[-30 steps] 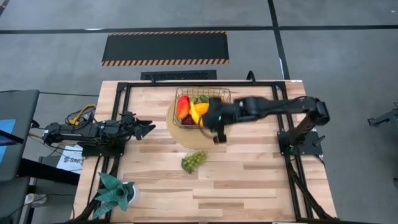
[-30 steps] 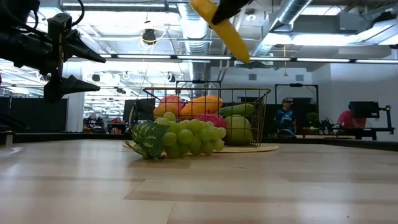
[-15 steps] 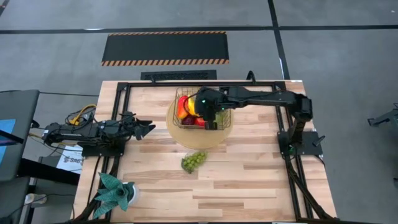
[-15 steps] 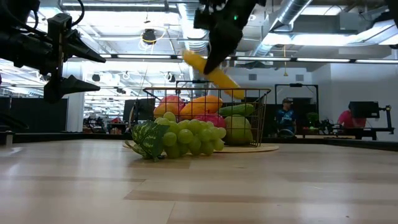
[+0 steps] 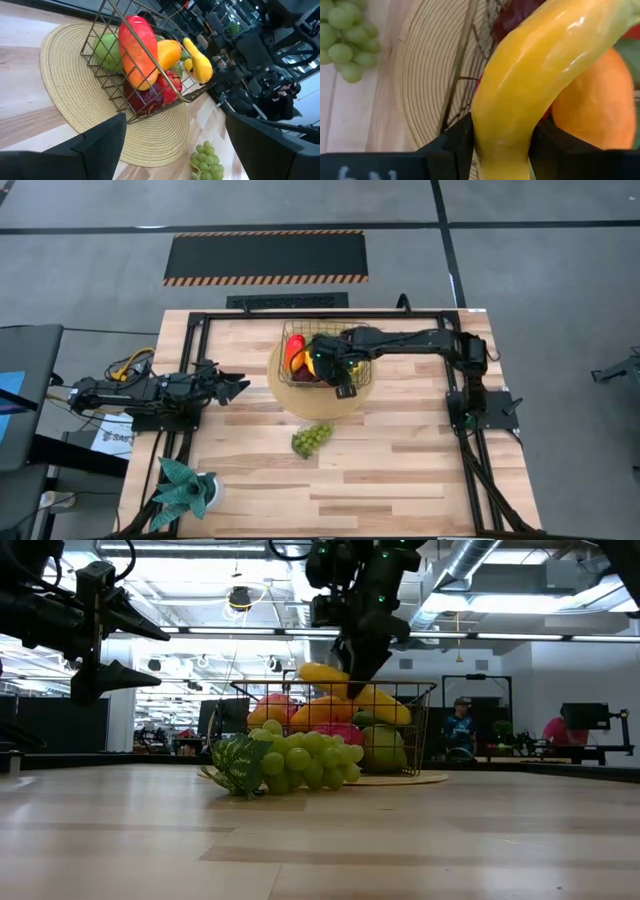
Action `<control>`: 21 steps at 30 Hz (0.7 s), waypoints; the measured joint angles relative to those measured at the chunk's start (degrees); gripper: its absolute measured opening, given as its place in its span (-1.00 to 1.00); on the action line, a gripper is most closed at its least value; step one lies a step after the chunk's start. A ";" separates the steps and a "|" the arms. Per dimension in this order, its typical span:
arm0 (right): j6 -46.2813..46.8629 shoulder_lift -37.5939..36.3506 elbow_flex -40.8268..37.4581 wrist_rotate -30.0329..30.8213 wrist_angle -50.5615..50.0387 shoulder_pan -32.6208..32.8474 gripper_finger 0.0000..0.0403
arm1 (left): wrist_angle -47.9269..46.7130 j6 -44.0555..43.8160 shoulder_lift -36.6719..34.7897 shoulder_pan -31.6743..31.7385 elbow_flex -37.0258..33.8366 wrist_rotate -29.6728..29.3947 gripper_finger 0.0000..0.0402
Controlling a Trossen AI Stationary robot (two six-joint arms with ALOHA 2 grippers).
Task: Build produce basket
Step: Put the yellow banana into the wire basket, then put the green grapes into the wire basket
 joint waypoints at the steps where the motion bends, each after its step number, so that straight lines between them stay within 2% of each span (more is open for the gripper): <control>1: -0.42 -0.03 0.00 0.00 0.21 -0.19 -0.11 | 0.01 0.00 0.00 0.00 0.02 -0.02 0.63; 11: -1.36 -0.66 0.00 -0.01 0.05 -1.67 0.21 | 0.00 0.02 0.00 0.00 0.01 -0.11 0.63; 14: -1.28 -0.58 0.81 0.10 -0.49 -1.65 0.25 | 0.00 0.02 0.02 0.00 0.00 -0.11 0.63; 19: 2.81 -0.59 10.83 0.89 -7.37 -1.89 0.25 | 0.00 0.26 0.02 0.00 0.02 -0.26 0.63; 21: 6.45 -0.60 15.38 -1.37 -8.96 -1.70 0.25 | 0.02 0.26 0.00 0.00 0.02 -0.53 0.63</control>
